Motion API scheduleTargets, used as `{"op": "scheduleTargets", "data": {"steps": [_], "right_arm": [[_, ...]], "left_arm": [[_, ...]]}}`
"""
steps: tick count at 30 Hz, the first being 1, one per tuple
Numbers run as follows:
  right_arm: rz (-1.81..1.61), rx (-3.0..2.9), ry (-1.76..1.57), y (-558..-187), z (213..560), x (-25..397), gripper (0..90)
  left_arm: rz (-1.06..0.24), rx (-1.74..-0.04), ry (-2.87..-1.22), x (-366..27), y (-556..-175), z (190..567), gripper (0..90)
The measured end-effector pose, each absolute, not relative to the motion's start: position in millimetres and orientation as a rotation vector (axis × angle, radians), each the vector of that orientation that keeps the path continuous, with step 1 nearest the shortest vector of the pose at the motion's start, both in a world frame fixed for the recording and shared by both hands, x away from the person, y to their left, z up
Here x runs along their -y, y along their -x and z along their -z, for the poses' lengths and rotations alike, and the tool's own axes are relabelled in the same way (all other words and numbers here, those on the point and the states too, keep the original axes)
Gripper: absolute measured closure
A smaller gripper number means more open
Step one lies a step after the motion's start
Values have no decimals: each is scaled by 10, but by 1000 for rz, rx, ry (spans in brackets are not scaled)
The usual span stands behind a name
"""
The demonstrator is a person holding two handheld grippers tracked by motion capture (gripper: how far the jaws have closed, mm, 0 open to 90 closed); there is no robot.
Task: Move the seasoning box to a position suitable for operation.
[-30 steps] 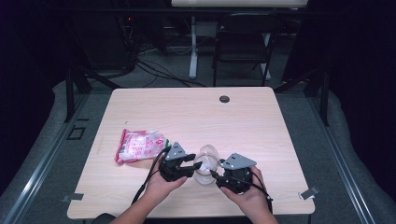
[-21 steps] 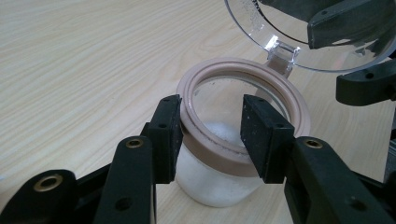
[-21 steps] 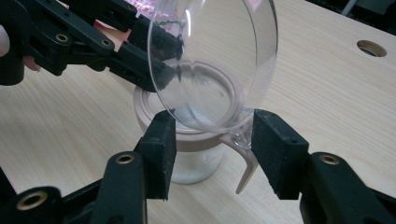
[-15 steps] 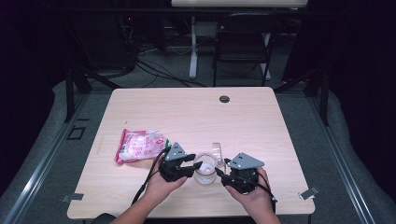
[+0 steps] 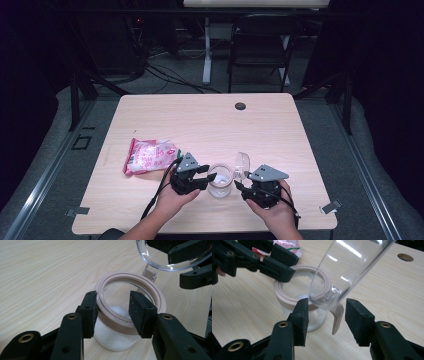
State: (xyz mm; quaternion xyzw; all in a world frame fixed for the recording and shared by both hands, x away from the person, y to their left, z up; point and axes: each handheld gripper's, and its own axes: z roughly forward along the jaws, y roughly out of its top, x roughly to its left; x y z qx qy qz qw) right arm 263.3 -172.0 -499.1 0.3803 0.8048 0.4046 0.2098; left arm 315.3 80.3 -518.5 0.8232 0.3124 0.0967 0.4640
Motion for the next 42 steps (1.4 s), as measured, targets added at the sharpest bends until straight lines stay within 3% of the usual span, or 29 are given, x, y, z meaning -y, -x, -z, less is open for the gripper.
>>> {"op": "scheduleTargets", "data": {"steps": [11,20,25,42], "right_arm": [[-1152,-2231,-1187,-2728,5247,1905,585],[-1138,-2275,-1217,-2825,5405,1874,695],[-1130,-2304,-1215,-2878,5435,1842,800],[-1179,-2293,-1284,-3161,5416,1889,851]], "left_arm": [[-239,-774,-2007,-844,-3138,5156,573],[-262,-789,-1992,-941,-3131,5146,571],[-285,-806,-1989,-1041,-3133,5144,570],[-393,-940,-1920,-1502,-3122,5120,572]]}}
